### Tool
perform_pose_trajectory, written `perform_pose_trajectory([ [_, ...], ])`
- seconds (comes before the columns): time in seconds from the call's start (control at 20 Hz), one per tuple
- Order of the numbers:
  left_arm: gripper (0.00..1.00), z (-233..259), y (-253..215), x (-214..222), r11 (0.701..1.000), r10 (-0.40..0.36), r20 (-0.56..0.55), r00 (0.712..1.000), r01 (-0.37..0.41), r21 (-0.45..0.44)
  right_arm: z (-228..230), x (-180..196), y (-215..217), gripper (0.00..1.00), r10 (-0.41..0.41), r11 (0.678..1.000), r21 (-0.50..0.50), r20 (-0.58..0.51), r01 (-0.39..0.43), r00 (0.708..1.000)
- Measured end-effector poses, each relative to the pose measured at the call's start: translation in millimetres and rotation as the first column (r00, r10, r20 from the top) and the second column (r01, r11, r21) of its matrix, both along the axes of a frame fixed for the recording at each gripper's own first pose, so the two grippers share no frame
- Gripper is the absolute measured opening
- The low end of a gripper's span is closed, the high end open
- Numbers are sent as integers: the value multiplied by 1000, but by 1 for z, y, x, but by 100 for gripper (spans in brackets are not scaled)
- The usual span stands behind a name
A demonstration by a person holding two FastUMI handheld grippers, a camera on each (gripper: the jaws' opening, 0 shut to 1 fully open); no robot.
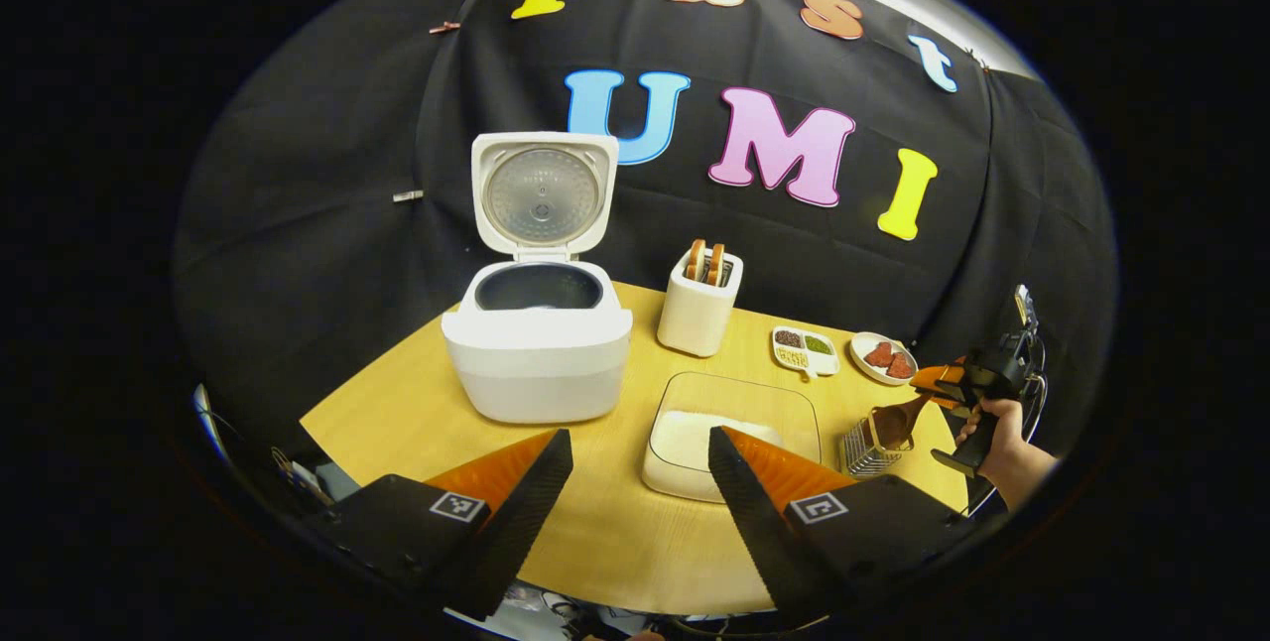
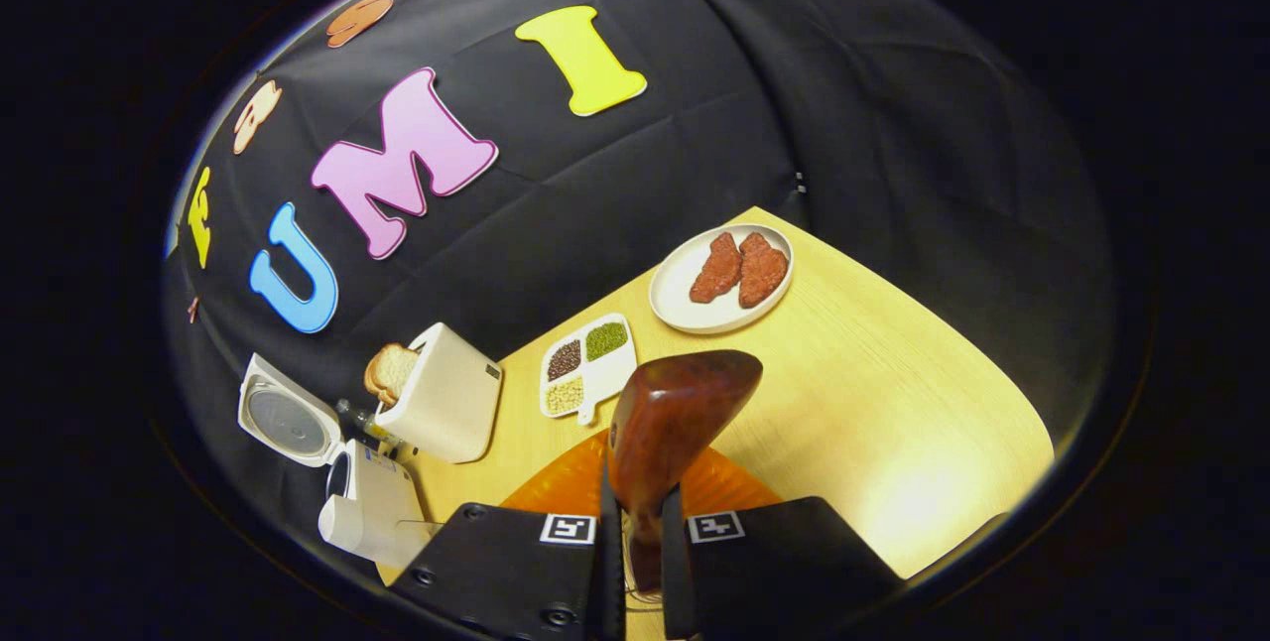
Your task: Close the left gripper, press the button to open the rice cooker; take a wooden spoon from the chopstick holder with the right hand, scoop a spoonful of rice and pour it into the rice cooker, then put the wooden spoon back into the chopstick holder.
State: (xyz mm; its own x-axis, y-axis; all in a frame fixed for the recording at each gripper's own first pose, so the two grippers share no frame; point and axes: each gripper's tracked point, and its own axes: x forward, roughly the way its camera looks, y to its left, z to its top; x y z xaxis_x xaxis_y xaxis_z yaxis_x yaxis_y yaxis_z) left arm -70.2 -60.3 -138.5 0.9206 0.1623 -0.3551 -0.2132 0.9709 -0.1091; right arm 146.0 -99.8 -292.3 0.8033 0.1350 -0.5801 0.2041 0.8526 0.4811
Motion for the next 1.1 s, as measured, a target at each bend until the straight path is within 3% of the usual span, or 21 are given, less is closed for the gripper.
perform_pose_trajectory([
  [0.15,95,2,2,3,1000,0,0,1000,0,1,-9,1,-5,20,-44,999,19,2,44,999],
  [0.4,95,9,12,12,999,16,13,1000,-15,-42,-19,-16,8,26,-11,1000,10,-24,11,1000],
  [0.6,95,38,36,31,1000,25,68,997,-24,-17,-3,-28,9,100,-1,999,-43,9,2,1000],
  [0.85,95,90,84,64,996,56,142,988,-66,63,24,-58,-2,99,16,986,-169,49,-8,999],
  [1.1,95,147,138,94,986,104,205,973,-128,103,63,-91,-5,98,41,951,-309,123,-1,992],
])
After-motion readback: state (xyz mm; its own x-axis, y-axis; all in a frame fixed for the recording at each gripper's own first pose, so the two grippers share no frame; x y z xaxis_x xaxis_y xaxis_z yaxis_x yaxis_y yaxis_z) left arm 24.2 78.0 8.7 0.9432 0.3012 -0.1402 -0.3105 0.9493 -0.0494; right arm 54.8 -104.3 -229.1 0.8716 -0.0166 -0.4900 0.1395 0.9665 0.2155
